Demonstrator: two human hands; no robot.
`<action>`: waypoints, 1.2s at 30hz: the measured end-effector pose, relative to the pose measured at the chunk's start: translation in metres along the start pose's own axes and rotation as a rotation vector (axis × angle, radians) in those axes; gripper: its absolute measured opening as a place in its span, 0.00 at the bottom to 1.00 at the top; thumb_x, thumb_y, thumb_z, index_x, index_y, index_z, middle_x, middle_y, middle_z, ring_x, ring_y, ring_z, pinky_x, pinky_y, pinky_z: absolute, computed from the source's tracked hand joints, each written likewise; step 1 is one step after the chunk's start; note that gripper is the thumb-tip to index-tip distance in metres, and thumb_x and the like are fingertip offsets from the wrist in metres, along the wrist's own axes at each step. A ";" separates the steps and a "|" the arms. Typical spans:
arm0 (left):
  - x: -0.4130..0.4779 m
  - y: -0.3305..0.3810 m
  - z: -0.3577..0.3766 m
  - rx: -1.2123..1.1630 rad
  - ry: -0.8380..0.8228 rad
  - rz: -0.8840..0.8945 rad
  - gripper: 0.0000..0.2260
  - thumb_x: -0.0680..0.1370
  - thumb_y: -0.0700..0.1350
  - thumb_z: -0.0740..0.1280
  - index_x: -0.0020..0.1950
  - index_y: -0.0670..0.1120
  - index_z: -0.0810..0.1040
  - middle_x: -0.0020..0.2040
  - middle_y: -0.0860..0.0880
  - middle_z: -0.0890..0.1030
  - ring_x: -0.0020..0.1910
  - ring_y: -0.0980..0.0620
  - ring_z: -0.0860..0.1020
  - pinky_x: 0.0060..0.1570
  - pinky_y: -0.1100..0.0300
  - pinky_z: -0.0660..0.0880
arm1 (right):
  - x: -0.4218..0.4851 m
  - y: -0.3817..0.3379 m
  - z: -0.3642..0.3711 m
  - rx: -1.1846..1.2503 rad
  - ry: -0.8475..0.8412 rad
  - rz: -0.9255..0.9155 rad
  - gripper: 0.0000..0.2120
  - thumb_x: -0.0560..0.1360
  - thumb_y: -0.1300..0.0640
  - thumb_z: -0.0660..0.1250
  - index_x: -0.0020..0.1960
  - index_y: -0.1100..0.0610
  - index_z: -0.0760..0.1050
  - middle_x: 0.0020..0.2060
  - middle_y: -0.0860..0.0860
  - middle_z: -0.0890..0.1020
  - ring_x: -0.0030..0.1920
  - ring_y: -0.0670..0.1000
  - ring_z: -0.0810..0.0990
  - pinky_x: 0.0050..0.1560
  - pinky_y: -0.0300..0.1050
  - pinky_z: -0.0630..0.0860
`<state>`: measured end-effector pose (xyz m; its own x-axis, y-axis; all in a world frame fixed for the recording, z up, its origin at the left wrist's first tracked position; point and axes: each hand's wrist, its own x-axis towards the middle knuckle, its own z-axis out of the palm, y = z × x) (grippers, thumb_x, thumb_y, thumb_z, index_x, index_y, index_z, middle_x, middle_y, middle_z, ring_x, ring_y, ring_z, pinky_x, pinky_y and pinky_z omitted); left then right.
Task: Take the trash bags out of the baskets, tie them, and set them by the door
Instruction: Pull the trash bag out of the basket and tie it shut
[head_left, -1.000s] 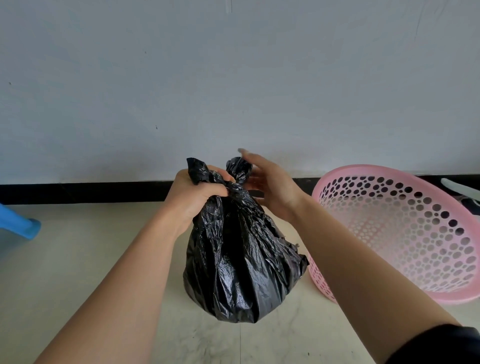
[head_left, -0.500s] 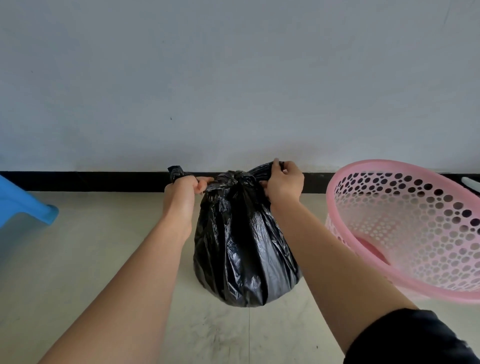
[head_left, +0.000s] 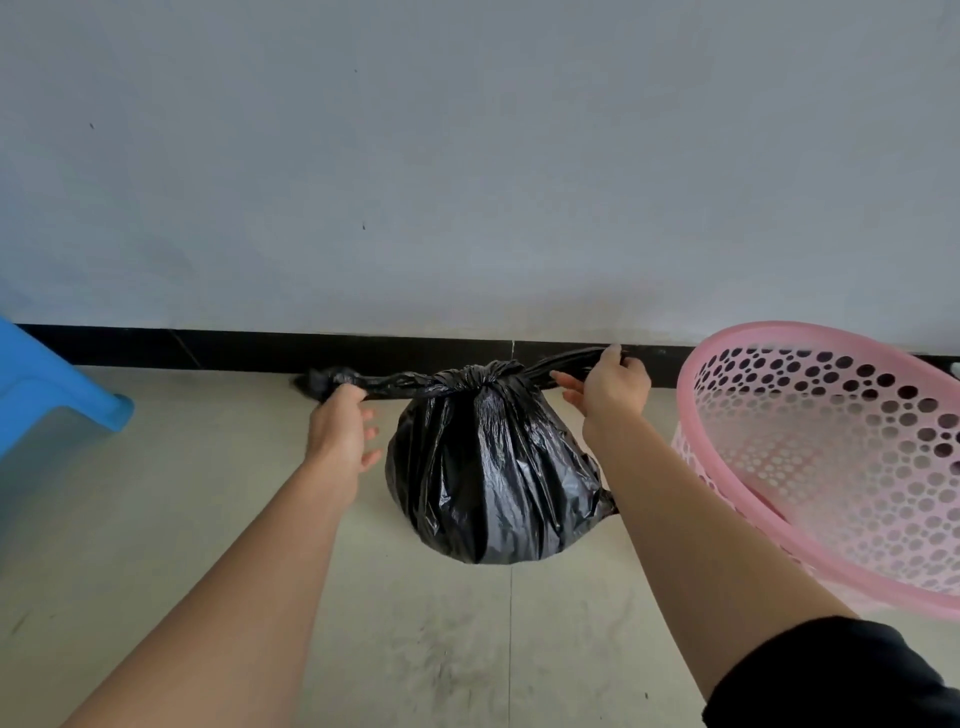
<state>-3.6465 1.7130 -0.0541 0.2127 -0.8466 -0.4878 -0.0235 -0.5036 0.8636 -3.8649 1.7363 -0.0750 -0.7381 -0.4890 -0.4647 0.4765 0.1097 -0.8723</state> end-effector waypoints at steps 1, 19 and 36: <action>-0.002 -0.001 0.001 -0.014 -0.078 -0.048 0.04 0.78 0.45 0.62 0.50 0.47 0.74 0.43 0.48 0.74 0.38 0.53 0.71 0.44 0.54 0.73 | -0.001 0.000 -0.001 0.022 -0.051 0.065 0.16 0.83 0.51 0.56 0.66 0.58 0.65 0.51 0.57 0.77 0.27 0.48 0.82 0.23 0.37 0.75; -0.014 -0.011 0.054 -0.301 -0.096 -0.048 0.11 0.77 0.43 0.69 0.37 0.40 0.76 0.30 0.46 0.80 0.22 0.58 0.72 0.28 0.68 0.76 | -0.023 0.025 -0.001 -1.045 -0.179 -0.718 0.14 0.82 0.56 0.57 0.39 0.59 0.72 0.43 0.52 0.70 0.40 0.56 0.71 0.36 0.45 0.65; 0.012 -0.023 0.030 -0.021 0.171 -0.071 0.16 0.79 0.42 0.66 0.33 0.37 0.72 0.21 0.47 0.77 0.10 0.59 0.65 0.28 0.62 0.72 | -0.002 0.030 -0.019 -0.996 -0.100 -0.456 0.10 0.76 0.66 0.58 0.38 0.61 0.74 0.30 0.53 0.74 0.36 0.57 0.73 0.29 0.42 0.64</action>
<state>-3.6724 1.7094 -0.0835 0.3757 -0.7669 -0.5203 0.0170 -0.5556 0.8313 -3.8576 1.7569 -0.1033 -0.6834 -0.7242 -0.0926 -0.4633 0.5282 -0.7116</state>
